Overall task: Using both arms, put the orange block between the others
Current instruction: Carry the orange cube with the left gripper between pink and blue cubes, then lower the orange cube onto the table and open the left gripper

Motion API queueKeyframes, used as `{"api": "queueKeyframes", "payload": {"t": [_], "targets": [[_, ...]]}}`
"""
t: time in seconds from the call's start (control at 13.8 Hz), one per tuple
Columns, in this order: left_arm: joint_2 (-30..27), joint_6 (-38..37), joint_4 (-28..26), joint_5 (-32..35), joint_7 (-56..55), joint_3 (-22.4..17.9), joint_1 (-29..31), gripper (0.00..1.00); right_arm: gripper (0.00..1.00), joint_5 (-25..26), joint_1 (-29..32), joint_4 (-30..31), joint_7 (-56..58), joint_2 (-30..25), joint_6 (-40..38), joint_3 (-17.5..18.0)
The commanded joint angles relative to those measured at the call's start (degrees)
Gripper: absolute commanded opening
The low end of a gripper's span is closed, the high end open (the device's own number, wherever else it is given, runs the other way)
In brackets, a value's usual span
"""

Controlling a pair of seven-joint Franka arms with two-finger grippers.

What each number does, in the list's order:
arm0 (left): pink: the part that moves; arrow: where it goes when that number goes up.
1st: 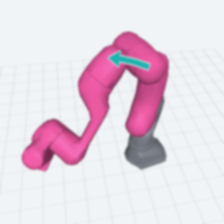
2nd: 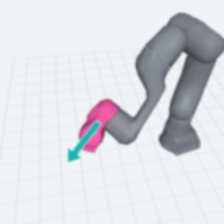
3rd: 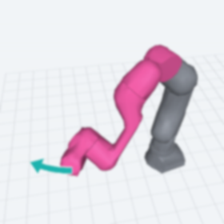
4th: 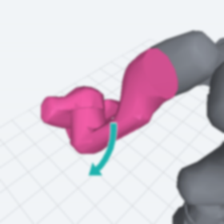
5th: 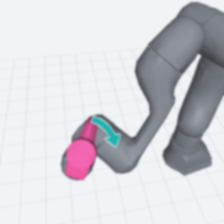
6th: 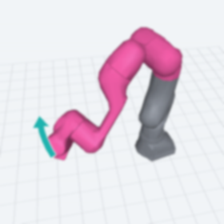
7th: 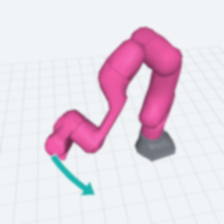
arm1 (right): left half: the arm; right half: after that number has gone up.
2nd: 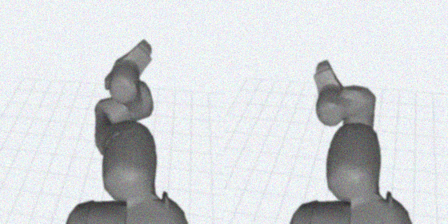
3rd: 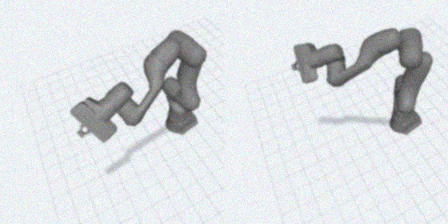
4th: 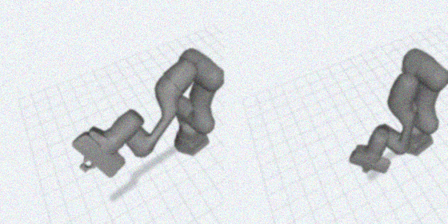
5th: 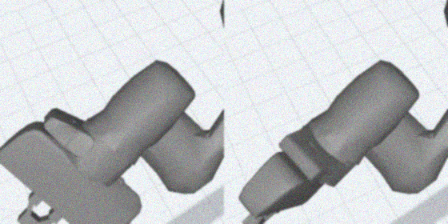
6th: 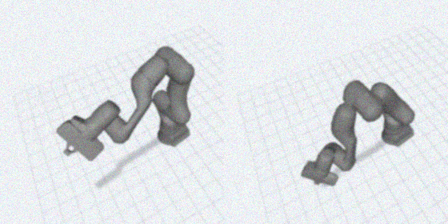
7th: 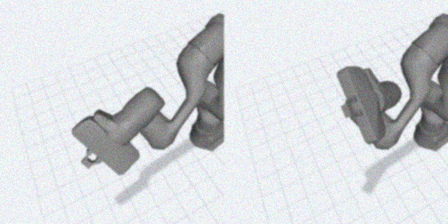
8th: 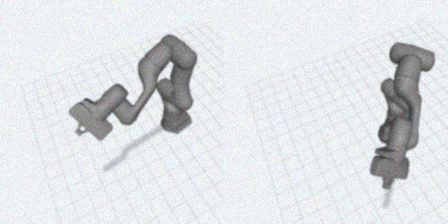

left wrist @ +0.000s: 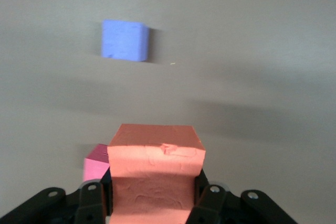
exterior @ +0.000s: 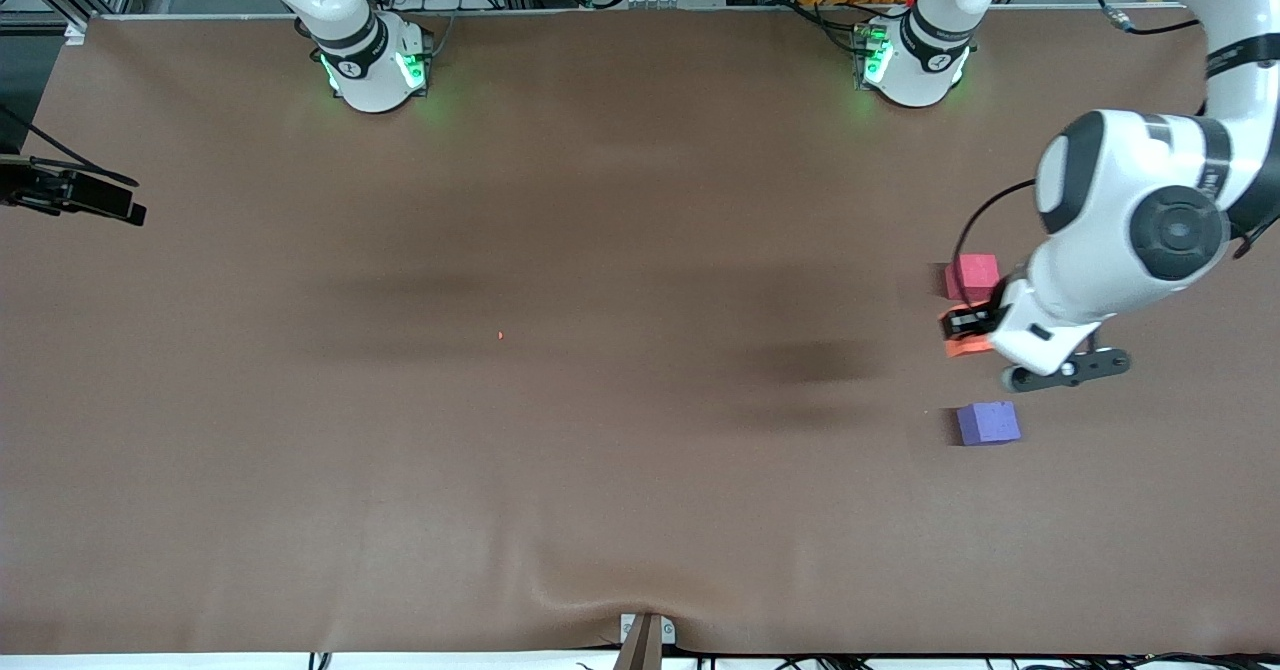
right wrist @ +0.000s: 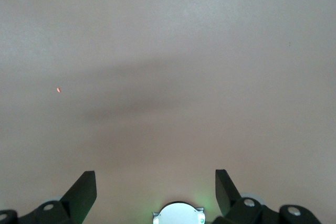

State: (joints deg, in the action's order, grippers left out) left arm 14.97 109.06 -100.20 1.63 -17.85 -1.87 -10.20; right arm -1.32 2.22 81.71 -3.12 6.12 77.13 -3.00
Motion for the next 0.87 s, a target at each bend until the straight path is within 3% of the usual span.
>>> {"api": "queueKeyframes", "payload": {"t": [0.0,0.29,0.58,0.8], "targets": [[-3.0,6.1,-8.4,0.2,8.1,1.0,5.7,0.00,1.00,0.1,-0.8,-0.1,-0.1,-0.4,-0.3,-0.7],[-1.4,19.7,-15.6,0.0,14.9,1.1,10.6,0.00,1.00,0.1,-0.8,0.0,-0.1,-0.4,-0.3,-0.7],[2.2,31.4,-20.2,0.0,14.9,1.0,10.8,0.00,1.00,0.2,-0.8,-0.1,-0.1,-0.4,-0.3,-0.7],[5.0,34.5,-20.9,-0.1,15.0,1.1,10.9,0.00,1.00,0.2,-0.8,-0.1,-0.1,-0.4,-0.3,-0.7]]}}
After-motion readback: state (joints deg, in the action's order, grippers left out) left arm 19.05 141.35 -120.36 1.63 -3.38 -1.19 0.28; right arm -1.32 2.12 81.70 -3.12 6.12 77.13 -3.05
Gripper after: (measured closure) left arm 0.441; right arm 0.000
